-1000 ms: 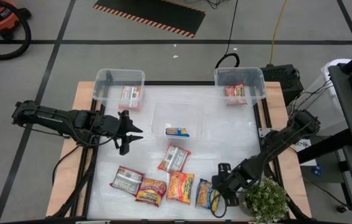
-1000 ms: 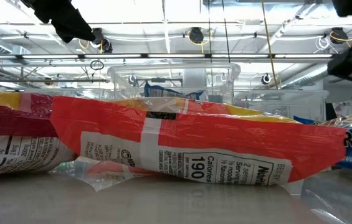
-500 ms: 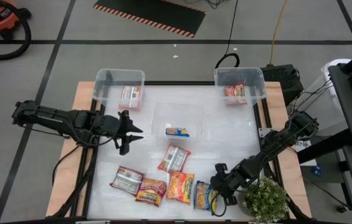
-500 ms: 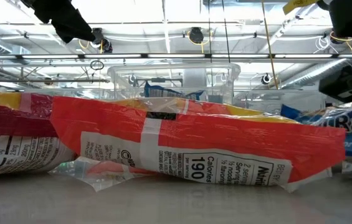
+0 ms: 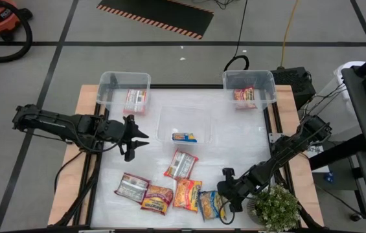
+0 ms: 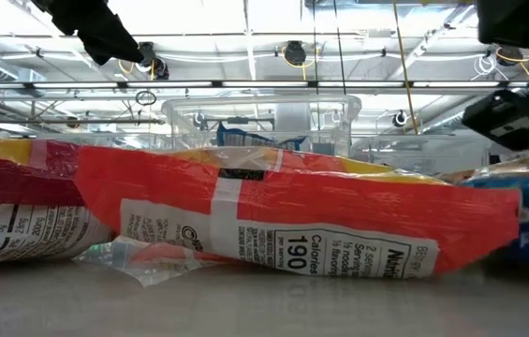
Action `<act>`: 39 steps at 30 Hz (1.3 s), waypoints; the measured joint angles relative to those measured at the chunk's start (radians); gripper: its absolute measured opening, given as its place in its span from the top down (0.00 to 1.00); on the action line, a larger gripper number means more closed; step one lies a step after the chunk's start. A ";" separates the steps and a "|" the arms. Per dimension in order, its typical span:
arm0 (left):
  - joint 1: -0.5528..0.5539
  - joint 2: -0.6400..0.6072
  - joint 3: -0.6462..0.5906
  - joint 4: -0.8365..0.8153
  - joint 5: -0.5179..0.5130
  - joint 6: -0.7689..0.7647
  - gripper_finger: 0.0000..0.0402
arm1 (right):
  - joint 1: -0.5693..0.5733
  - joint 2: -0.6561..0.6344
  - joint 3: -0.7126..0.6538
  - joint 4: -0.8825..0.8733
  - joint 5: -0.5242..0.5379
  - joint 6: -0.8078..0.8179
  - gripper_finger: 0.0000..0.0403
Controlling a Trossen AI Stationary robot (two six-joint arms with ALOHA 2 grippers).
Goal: Sort Maruchan noodles
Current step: Put the blue noodle pack into the bottom transparent bin
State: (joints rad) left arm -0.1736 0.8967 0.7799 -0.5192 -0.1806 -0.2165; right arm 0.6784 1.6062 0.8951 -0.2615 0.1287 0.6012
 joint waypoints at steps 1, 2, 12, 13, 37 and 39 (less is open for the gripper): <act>0.000 0.000 0.000 0.000 0.000 0.000 0.68 | -0.003 -0.006 0.002 -0.004 0.013 0.009 0.99; 0.000 0.000 0.000 0.000 0.000 0.000 0.68 | -0.004 -0.015 0.003 -0.003 0.033 0.012 1.00; 0.000 0.000 0.000 0.000 0.000 0.000 0.68 | -0.004 -0.155 0.005 0.004 0.359 0.101 1.00; 0.000 0.000 0.000 0.000 0.000 0.002 0.68 | -0.004 -0.167 0.005 0.003 0.389 0.104 1.00; -0.006 0.054 0.000 0.116 -0.002 0.019 0.68 | -0.018 -0.312 0.006 0.362 0.818 -0.400 1.00; -0.006 0.082 0.000 0.124 -0.002 0.032 0.68 | -0.019 -0.312 0.006 0.391 0.828 -0.432 1.00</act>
State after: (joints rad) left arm -0.1795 0.9783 0.7795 -0.3953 -0.1825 -0.1845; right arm 0.6598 1.2938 0.9012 0.1298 0.9565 0.1692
